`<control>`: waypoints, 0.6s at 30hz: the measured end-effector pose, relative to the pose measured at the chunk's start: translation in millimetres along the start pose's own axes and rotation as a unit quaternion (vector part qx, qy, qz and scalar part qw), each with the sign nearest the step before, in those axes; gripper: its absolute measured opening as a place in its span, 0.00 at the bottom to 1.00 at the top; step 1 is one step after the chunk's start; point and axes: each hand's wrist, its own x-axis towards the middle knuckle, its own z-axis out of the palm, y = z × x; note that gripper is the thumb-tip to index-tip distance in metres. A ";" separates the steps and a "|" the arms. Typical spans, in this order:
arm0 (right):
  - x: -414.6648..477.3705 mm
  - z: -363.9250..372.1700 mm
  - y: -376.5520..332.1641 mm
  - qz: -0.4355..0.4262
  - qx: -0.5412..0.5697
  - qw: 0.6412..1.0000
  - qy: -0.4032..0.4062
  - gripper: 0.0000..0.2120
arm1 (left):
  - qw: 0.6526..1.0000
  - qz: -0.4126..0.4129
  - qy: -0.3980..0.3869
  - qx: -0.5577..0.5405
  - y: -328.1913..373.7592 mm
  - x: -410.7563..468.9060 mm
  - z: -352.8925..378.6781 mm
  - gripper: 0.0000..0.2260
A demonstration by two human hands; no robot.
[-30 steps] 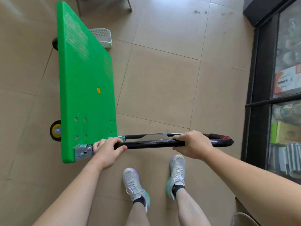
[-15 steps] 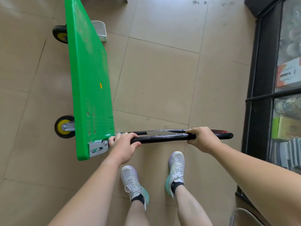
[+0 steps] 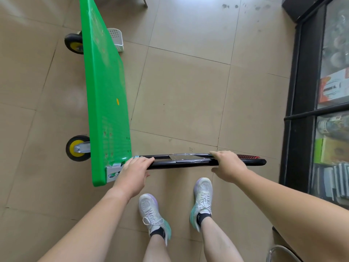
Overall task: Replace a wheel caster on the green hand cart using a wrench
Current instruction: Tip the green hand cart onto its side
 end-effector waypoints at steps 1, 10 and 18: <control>-1.9 -1.2 -10.8 -0.038 -0.001 0.999 0.002 0.33 | 0.999 -0.003 0.005 0.033 0.9 -1.4 -1.7 0.24; 18.6 8.2 -83.4 -0.115 -0.026 0.993 -0.003 0.12 | 0.992 -0.073 -0.011 0.100 -14.8 -3.4 -9.6 0.19; 13.2 11.6 -61.8 -0.127 -0.055 0.990 -0.004 0.04 | 0.994 -0.062 0.084 0.040 -7.1 -5.9 14.7 0.14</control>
